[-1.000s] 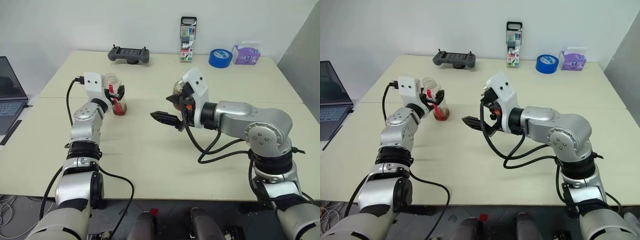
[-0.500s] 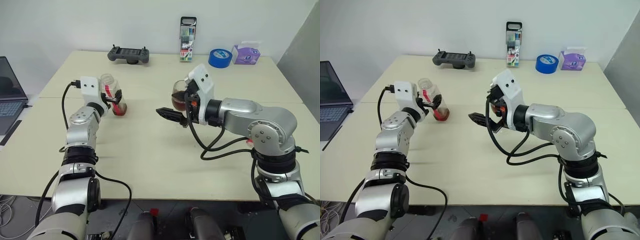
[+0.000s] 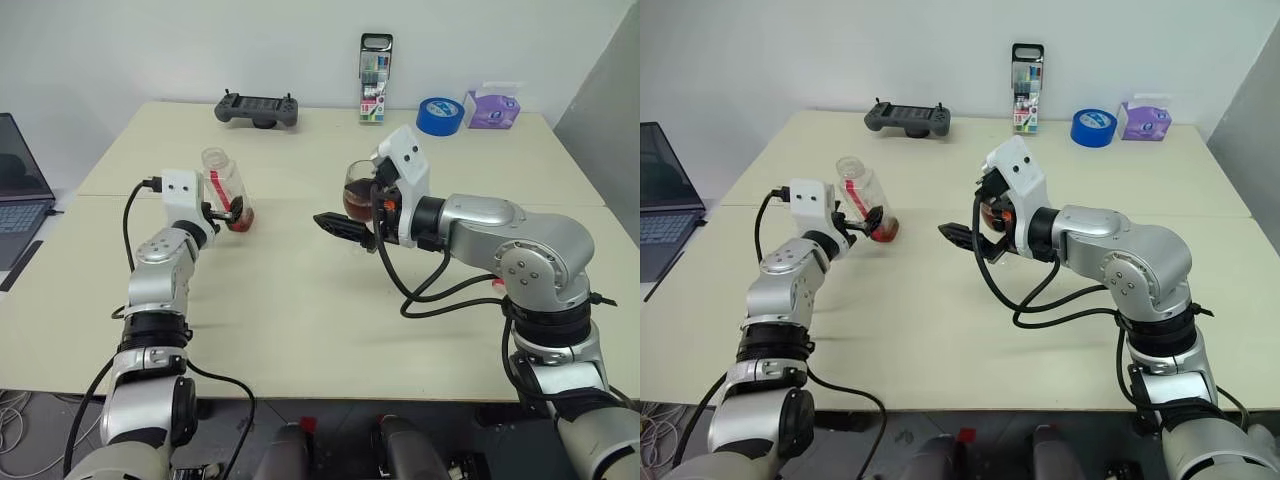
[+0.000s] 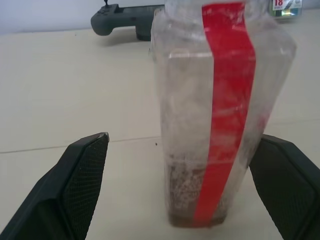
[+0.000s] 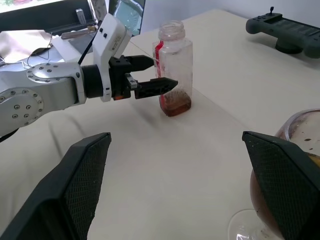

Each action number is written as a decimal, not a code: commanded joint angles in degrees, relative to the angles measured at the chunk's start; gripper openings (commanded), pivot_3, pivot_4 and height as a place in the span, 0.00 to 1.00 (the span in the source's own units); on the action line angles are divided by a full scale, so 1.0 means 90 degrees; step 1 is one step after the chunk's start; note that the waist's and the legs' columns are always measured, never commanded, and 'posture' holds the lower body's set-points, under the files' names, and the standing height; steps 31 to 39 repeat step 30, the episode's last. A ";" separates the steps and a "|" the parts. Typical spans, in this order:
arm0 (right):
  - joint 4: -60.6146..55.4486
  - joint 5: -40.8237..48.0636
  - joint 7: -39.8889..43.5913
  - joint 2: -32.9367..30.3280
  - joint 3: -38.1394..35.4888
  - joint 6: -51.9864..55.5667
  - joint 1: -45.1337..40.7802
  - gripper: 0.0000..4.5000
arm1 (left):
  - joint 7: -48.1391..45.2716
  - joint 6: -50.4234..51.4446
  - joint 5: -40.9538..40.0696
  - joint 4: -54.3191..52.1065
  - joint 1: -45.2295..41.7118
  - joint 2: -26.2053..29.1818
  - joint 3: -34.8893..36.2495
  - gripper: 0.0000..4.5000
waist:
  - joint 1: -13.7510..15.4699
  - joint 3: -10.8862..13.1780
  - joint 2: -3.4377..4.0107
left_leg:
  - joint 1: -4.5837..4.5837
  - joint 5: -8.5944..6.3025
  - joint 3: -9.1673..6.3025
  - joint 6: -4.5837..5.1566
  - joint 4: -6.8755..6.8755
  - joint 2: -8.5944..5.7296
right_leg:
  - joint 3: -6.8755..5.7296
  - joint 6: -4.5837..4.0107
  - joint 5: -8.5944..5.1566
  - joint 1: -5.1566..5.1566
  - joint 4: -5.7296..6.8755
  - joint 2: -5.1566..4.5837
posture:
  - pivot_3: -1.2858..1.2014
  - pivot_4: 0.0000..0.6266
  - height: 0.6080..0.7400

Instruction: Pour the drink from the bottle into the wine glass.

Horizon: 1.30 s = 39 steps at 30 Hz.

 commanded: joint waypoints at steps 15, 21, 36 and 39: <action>-0.0760 0.0265 0.0749 -0.0673 -0.0964 -0.0525 0.0245 1.00 | -0.2211 0.2446 -0.2755 -0.4035 0.2087 0.1076 0.0346 1.00 | 0.0009 0.0001 -0.0002 | 0.0002 0.0000 -0.0012 0.0000 -0.0031 0.0004 | 0.0003 -0.0001 0.0000 0.0008 -0.0031 -0.0008 | 0.52 0.24 1.00; -0.0260 0.0787 0.1573 -0.1699 -0.2260 -0.0585 0.0973 1.00 | -0.3198 0.3652 -0.4049 -0.4654 0.0960 0.2263 0.0324 1.00 | 0.0081 0.0001 -0.0003 | 0.0021 0.0000 -0.0014 0.0001 -0.0037 -0.0016 | -0.0025 0.0002 -0.0001 0.0050 -0.0051 0.0006 | 0.52 0.24 1.00; -0.0301 0.0603 0.2579 -0.2865 -0.2360 -0.1248 0.2230 1.00 | -0.4226 0.3415 -0.4044 -0.4246 0.0866 0.2990 0.0149 1.00 | -0.0090 0.0007 0.0008 | 0.0073 -0.0001 0.0027 0.0003 -0.0081 0.0035 | 0.0013 0.0012 -0.0010 0.0053 -0.0049 0.0040 | 0.52 0.24 1.00; -0.0301 0.0603 0.2579 -0.2865 -0.2360 -0.1248 0.2230 1.00 | -0.4226 0.3415 -0.4044 -0.4246 0.0866 0.2990 0.0149 1.00 | -0.0090 0.0007 0.0008 | 0.0073 -0.0001 0.0027 0.0003 -0.0081 0.0035 | 0.0013 0.0012 -0.0010 0.0053 -0.0049 0.0040 | 0.52 0.24 1.00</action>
